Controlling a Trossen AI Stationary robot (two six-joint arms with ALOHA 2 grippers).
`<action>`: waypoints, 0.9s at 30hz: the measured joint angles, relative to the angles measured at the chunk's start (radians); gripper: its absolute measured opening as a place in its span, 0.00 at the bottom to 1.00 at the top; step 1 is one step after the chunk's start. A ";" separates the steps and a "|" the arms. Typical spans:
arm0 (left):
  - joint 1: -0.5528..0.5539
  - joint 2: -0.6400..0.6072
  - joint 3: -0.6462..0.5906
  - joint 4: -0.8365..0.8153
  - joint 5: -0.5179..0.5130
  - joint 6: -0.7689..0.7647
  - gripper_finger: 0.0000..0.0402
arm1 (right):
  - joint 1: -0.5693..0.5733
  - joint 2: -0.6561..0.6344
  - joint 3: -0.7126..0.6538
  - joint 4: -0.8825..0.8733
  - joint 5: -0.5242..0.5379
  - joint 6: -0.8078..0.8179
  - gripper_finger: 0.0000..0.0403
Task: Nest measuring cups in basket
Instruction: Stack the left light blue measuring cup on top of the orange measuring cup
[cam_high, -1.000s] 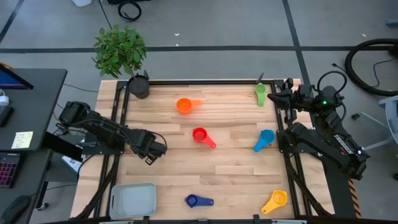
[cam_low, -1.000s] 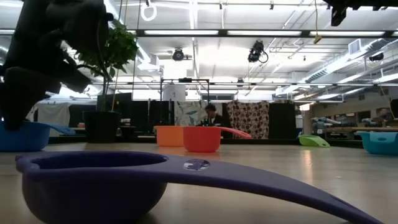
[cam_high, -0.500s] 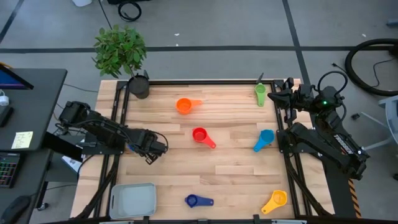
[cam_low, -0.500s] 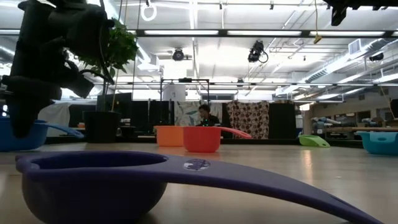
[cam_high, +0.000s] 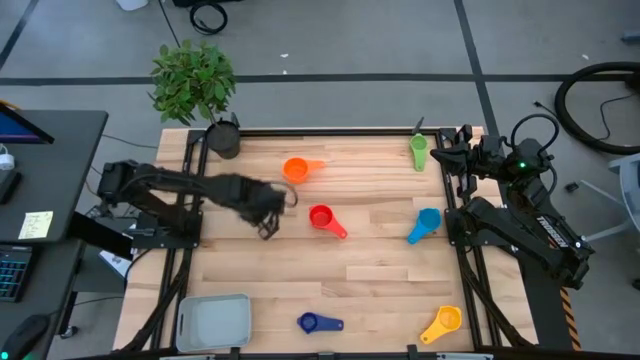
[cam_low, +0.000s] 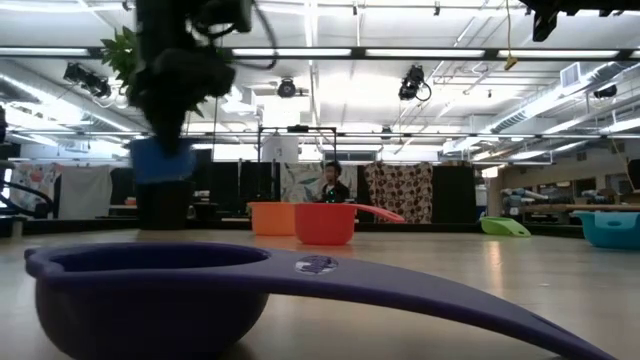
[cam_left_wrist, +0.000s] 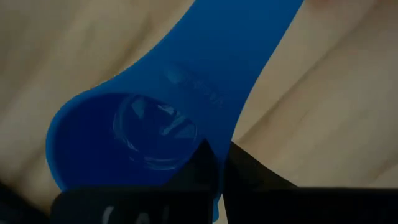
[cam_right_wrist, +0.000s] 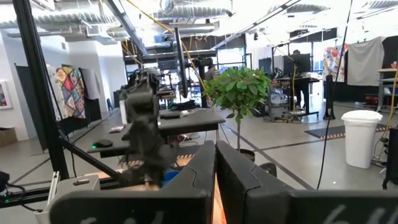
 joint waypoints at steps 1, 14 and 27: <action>0.023 0.001 0.029 0.000 -0.002 0.035 0.03 | 0.000 0.000 0.000 0.000 0.000 0.000 0.05; 0.319 0.129 0.345 0.007 -0.025 0.329 0.03 | 0.000 0.000 0.000 0.000 0.000 0.000 0.05; 0.375 0.433 0.672 -0.005 0.062 0.489 0.03 | 0.000 0.000 0.000 -0.001 0.000 0.000 0.05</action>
